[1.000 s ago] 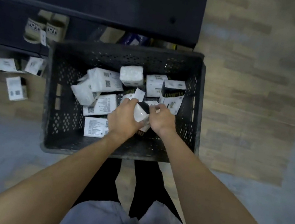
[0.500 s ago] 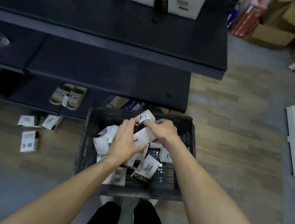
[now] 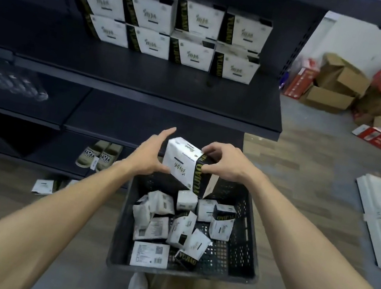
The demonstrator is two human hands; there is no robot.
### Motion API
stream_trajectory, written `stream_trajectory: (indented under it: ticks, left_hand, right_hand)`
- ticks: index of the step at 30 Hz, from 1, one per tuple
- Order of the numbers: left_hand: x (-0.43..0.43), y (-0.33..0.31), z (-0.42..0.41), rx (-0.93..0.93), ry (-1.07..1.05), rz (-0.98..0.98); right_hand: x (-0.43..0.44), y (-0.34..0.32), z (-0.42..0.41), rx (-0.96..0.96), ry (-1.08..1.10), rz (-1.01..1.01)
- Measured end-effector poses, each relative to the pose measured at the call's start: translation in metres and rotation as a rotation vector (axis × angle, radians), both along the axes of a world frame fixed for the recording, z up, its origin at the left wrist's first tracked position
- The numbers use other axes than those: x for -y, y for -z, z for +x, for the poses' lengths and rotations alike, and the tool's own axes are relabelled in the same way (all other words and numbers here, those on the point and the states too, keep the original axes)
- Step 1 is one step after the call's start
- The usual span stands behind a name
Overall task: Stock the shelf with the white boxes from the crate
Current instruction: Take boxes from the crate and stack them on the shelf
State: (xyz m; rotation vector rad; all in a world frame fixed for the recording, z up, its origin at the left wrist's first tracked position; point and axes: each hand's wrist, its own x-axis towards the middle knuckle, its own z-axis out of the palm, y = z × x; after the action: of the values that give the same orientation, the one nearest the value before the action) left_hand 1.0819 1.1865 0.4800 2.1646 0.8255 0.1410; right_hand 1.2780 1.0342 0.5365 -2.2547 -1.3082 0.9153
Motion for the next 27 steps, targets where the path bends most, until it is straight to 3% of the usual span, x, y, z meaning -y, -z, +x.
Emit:
stream_trajectory:
  ticks: [5,13,18,27]
  left_hand:
    - [0.006,-0.036,0.002,-0.046,0.168,0.087]
    - [0.04,-0.081,-0.002,-0.01,0.168,0.103]
    - [0.059,-0.112,-0.001,0.006,0.202,0.258]
    - [0.04,-0.158,-0.057,0.136,0.069,0.185]
  right_hand:
    - [0.012,-0.031,-0.002,0.07,-0.147,0.041]
    - [0.048,-0.042,-0.01,0.205,-0.221,0.068]
    - [0.038,-0.059,-0.043,0.306,-0.223,0.221]
    - [0.017,-0.096,-0.081,0.119,-0.114,0.419]
